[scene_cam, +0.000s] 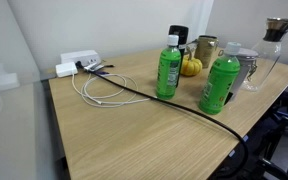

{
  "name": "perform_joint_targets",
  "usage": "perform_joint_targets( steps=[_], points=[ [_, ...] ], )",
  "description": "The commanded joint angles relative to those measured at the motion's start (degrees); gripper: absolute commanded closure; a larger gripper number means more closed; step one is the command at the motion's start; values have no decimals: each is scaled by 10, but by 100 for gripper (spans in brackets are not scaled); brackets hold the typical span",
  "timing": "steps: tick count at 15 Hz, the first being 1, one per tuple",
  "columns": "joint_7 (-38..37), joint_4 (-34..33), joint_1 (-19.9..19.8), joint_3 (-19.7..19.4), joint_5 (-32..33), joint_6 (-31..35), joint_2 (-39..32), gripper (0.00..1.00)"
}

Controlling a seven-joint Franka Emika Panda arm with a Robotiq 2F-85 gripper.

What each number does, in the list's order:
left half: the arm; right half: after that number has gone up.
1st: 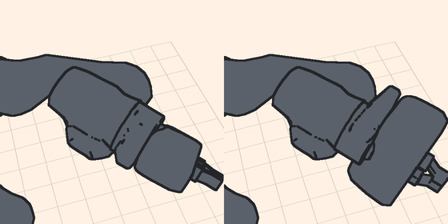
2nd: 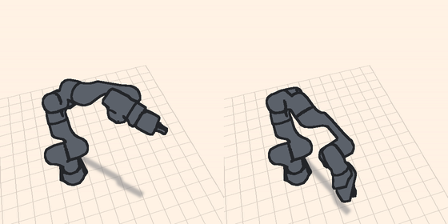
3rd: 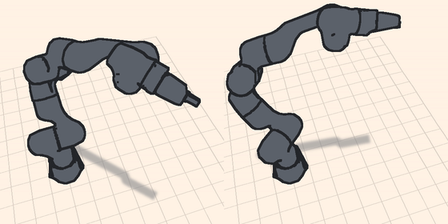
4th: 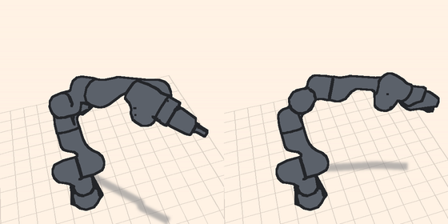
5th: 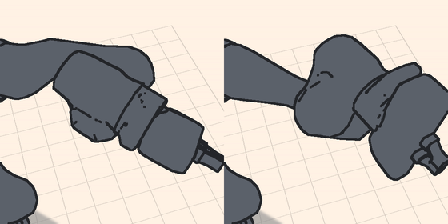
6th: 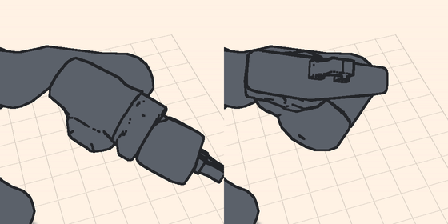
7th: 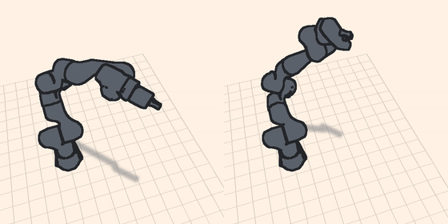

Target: Take the object and put it on the bottle

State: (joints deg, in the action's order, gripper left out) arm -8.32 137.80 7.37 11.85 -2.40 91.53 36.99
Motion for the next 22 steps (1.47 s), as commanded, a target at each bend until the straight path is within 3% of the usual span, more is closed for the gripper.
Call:
perform_joint_targets(
  steps=[1,4,10,12,13,22],
  points=[
    [-2,-1,3,-2,1,-1,-1,0],
    [-20,-5,-2,3,-3,31,-19,0],
    [-165,-41,-46,13,32,155,-82,0],
    [-202,-66,-61,8,45,148,-101,0],
    [-171,-43,-45,1,37,156,-83,0],
    [-197,-60,-54,2,42,156,-97,0]
  ],
)
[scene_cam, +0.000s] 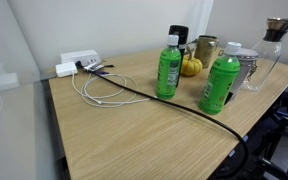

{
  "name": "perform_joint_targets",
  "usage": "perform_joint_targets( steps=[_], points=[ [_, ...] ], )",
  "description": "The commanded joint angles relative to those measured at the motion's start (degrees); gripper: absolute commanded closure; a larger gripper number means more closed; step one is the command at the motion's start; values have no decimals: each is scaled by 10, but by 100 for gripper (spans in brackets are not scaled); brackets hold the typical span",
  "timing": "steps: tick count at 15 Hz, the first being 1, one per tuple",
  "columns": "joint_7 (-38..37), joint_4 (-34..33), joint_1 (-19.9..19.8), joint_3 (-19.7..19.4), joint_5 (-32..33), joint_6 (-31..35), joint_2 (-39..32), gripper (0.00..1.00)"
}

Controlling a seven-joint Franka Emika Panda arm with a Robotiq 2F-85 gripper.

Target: Take the object and put it on the bottle

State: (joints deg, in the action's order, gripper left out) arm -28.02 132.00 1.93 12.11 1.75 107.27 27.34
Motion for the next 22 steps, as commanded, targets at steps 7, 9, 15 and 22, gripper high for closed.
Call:
perform_joint_targets(
  steps=[7,9,15,22],
  points=[
    [-93,-42,-52,-15,40,-26,16,0],
    [-117,-66,-69,-26,45,-49,10,0],
    [-183,-131,-119,-55,97,-66,-21,0],
    [-232,-144,-120,-83,138,-51,-41,0]
  ],
)
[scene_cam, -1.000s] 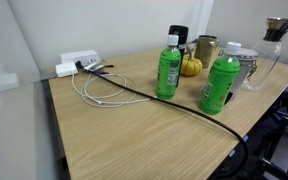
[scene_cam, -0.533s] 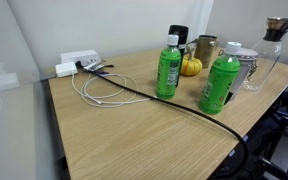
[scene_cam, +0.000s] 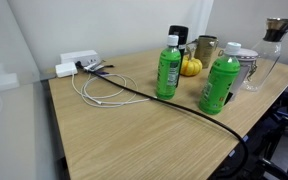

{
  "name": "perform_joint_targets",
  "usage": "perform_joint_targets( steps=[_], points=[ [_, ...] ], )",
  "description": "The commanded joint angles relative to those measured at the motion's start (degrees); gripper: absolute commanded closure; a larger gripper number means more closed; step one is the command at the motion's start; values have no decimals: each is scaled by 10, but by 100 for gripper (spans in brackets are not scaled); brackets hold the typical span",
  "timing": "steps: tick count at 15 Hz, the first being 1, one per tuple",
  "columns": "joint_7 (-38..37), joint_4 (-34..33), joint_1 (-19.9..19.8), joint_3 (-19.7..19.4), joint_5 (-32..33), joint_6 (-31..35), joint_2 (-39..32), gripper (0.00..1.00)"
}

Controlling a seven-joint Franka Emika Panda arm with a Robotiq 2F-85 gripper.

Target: Take the object and put it on the bottle

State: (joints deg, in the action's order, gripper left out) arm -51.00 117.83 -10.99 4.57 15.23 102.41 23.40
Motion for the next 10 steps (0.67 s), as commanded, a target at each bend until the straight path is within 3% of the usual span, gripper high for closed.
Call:
perform_joint_targets(
  steps=[1,10],
  points=[
    [-2,-2,11,-7,3,-3,0,0],
    [-17,14,6,-18,-3,12,3,0]
  ],
)
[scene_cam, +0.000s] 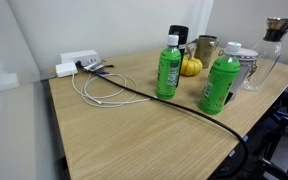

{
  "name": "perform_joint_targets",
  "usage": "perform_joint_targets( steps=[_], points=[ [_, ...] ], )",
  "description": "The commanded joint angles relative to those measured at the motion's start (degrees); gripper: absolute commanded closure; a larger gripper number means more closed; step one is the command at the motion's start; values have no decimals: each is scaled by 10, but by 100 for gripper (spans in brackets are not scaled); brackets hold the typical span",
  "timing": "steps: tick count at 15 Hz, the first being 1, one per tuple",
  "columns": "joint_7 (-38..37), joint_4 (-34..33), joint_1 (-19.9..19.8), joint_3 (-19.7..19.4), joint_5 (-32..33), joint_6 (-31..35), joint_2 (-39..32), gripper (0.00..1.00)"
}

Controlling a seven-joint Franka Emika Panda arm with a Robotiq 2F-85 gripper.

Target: Take the object and put it on the bottle

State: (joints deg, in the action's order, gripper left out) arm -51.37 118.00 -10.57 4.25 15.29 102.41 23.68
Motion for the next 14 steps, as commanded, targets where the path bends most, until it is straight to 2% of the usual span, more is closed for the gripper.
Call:
perform_joint_targets(
  steps=[1,6,14],
  points=[
    [-15,22,2,-25,-14,38,4,0],
    [6,65,-4,-69,-47,88,3,0],
    [8,155,-42,-105,-16,236,-37,0]
  ],
)
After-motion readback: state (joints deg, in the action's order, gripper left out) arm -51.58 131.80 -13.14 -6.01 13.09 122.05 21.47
